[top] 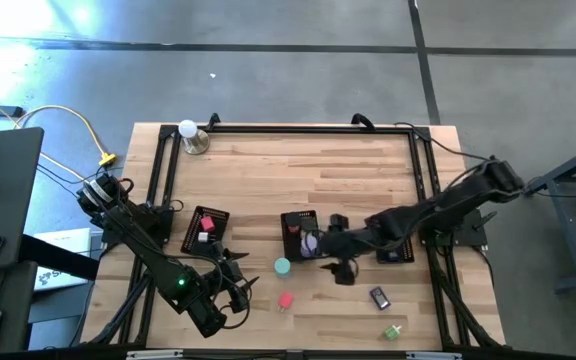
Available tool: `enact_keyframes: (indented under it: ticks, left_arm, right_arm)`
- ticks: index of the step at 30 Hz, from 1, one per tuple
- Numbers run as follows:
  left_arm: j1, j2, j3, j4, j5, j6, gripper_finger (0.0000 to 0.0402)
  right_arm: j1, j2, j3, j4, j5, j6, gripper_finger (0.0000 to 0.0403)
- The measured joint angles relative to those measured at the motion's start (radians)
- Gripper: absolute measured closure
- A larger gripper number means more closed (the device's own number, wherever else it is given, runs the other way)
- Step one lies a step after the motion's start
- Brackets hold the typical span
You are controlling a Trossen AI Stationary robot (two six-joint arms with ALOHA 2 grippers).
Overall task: Pick & Place Office items
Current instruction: Put the right blue digital clock into the right black bin
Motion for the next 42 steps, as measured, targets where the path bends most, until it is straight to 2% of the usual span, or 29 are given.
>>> enact_keyframes:
  ticks: [3,8,12,15,20,24,28,38,42]
  left_arm:
    - [0.0,0.0,0.0,0.0,0.0,0.0,0.0086]
    - [0.0,0.0,0.0,0.001,0.003,-0.001,0.0086]
    - [0.0,0.0,0.0,0.005,0.003,-0.002,0.0086]
    - [0.0,0.0,0.0,0.008,0.004,-0.007,0.0086]
    - [0.0,0.0,0.0,0.008,0.005,-0.008,0.0086]
    - [0.0,0.0,0.0,0.009,0.006,-0.01,0.0086]
    - [0.0,0.0,0.0,0.012,0.007,-0.017,0.0086]
    - [0.0,0.0,0.0,0.045,0.016,-0.02,0.0086]
    - [0.008,0.0,0.0,0.046,0.015,-0.015,0.0086]
  right_arm:
    - [0.056,-0.028,0.003,-0.044,-0.007,0.096,0.0114]
    - [0.15,-0.032,0.001,-0.125,-0.135,0.262,0.0114]
    - [0.235,-0.032,0.002,-0.193,-0.18,0.469,0.0114]
    - [0.302,-0.031,0.002,-0.271,-0.157,0.656,0.0114]
    - [0.419,-0.031,-0.004,-0.432,-0.039,0.97,0.0114]
    - [0.481,-0.03,-0.03,-0.485,-0.009,1.173,0.0114]
    - [0.501,-0.03,-0.069,-0.47,0.004,1.252,0.0114]
    - [0.518,-0.03,-0.086,-0.345,0.076,1.236,0.0114]
    - [0.53,-0.023,-0.086,-0.347,0.061,1.332,0.0114]
